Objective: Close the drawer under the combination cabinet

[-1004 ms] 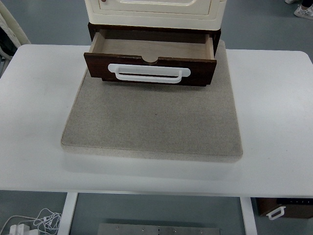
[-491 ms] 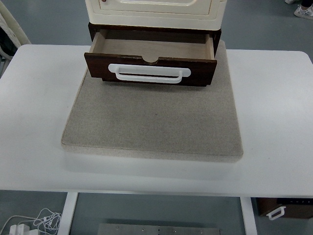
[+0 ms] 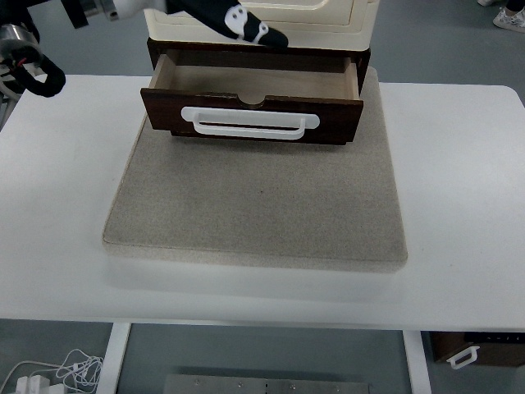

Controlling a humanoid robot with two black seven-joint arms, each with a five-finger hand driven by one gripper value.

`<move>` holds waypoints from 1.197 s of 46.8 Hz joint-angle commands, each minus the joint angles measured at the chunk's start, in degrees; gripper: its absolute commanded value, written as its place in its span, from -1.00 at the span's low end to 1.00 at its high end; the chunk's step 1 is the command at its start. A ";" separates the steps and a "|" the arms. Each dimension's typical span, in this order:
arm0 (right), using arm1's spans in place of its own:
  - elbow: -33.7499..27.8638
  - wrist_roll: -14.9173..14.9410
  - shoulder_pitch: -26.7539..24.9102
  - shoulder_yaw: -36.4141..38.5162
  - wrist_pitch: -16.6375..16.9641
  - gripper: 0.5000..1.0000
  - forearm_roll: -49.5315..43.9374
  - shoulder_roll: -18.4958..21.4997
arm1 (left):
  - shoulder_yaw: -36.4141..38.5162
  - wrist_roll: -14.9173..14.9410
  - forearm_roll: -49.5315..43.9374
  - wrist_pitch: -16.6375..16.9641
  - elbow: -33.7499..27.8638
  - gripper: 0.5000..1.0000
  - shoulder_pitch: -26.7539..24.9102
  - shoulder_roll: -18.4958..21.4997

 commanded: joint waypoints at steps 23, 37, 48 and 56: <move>0.00 -0.04 0.01 0.00 0.00 0.81 0.00 0.00 | 11.06 16.43 8.08 -8.62 -1.84 0.98 1.12 -6.91; 0.00 0.04 0.01 0.00 0.00 0.81 0.00 0.00 | 11.06 26.90 7.29 -11.78 -0.52 0.99 0.95 -7.00; 0.00 0.04 0.01 0.00 0.00 0.81 0.00 0.00 | 11.06 30.24 7.11 -11.70 3.96 0.99 0.25 -7.09; 0.00 -0.04 0.01 0.00 0.00 0.81 0.00 0.00 | 11.06 30.94 7.11 -11.78 5.02 0.99 -0.37 -7.09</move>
